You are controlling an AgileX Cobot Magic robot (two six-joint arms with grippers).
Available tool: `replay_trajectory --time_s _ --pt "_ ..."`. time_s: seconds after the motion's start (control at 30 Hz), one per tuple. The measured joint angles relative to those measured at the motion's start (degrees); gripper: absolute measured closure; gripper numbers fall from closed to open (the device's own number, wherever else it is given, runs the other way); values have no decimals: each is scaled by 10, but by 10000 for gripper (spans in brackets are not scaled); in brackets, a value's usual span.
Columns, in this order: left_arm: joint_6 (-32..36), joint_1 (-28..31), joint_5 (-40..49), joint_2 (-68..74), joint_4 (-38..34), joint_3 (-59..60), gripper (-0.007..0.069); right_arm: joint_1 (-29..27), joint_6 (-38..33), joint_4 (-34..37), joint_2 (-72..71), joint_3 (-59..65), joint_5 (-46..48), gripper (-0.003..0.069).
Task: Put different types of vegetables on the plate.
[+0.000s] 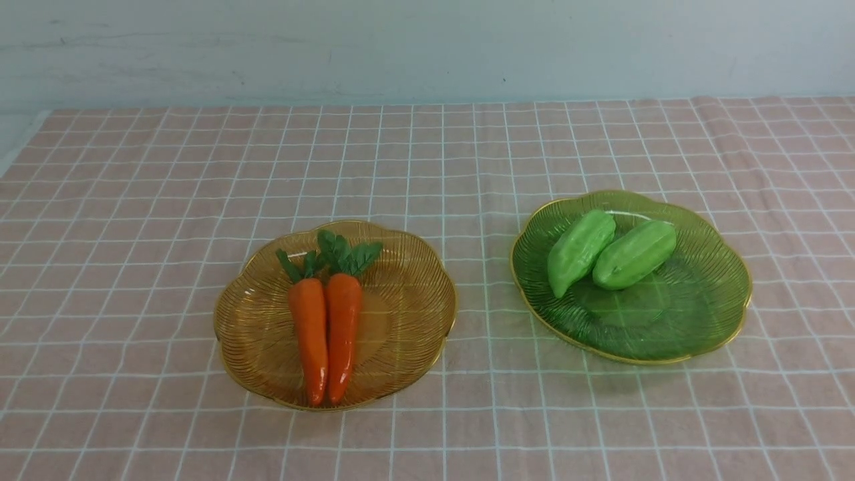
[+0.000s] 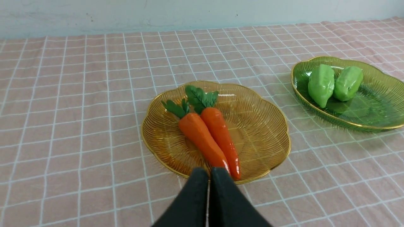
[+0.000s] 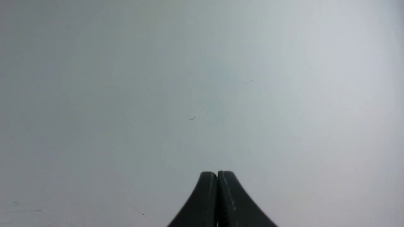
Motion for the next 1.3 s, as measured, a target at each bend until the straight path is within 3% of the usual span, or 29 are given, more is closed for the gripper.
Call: replay_trajectory --time_s 0.13,0.4,0.57,1.3 --pt "31 4 -68 -8 34 39 628 0 0 0 0 0 0 674" --pt "23 87 -231 -93 91 253 628 0 0 0 0 0 1 674" --pt "23 90 -240 -93 94 337 628 0 0 0 0 0 21 674" --pt "23 90 -239 -93 94 338 628 0 -1 0 0 1 32 674"
